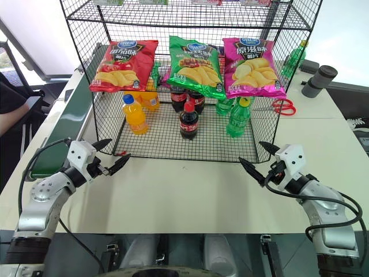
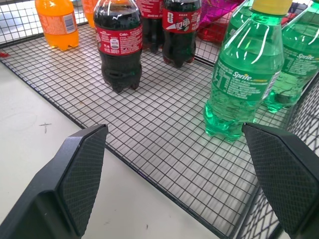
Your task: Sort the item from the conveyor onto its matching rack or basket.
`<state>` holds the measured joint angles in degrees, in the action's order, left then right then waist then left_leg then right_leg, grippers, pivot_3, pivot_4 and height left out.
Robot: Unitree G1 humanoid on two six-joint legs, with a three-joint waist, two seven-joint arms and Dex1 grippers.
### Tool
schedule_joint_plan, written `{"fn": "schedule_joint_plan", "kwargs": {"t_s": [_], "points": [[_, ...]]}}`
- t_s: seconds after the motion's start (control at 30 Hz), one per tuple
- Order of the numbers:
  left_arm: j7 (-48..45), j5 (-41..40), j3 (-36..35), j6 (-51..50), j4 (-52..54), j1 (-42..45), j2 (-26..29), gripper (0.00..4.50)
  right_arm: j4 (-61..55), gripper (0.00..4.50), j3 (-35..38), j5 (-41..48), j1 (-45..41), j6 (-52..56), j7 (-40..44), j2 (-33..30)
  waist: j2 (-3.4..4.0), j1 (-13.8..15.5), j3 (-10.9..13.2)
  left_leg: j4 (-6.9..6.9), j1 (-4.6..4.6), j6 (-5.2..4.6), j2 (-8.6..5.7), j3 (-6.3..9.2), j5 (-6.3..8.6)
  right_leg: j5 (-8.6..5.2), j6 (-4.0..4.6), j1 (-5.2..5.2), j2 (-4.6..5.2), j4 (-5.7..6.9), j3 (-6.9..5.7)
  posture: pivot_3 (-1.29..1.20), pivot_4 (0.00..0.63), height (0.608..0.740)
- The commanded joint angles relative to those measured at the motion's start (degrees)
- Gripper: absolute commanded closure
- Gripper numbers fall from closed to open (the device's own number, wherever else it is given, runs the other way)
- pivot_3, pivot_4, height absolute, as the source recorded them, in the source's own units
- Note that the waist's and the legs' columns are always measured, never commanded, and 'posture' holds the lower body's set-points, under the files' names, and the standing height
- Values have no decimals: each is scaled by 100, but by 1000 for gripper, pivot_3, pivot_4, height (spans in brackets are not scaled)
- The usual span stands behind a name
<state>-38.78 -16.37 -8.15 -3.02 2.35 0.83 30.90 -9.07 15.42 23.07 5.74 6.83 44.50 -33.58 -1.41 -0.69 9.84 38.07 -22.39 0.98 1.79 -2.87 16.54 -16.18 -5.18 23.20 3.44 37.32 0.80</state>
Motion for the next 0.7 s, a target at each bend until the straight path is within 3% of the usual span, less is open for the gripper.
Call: {"fn": "schedule_joint_plan", "kwargs": {"t_s": [0.03, 0.7], "points": [[-19, -66, -181, 103, 127, 71, 54, 0, -22, 23, 28, 15, -69, -159, 21, 37, 0, 1, 0, 0, 0, 0, 0, 0, 0, 0, 0, 0, 0, 0, 0, 0, 150, 740], [133, 33, -181, 78, 190, 6, 32, 0, 5, 23, -57, -38, -80, -249, -3, 66, 1, -2, 0, 1, 0, 0, 0, -1, 0, 0, -1, -1, -1, 1, -1, 0, 150, 740]]}}
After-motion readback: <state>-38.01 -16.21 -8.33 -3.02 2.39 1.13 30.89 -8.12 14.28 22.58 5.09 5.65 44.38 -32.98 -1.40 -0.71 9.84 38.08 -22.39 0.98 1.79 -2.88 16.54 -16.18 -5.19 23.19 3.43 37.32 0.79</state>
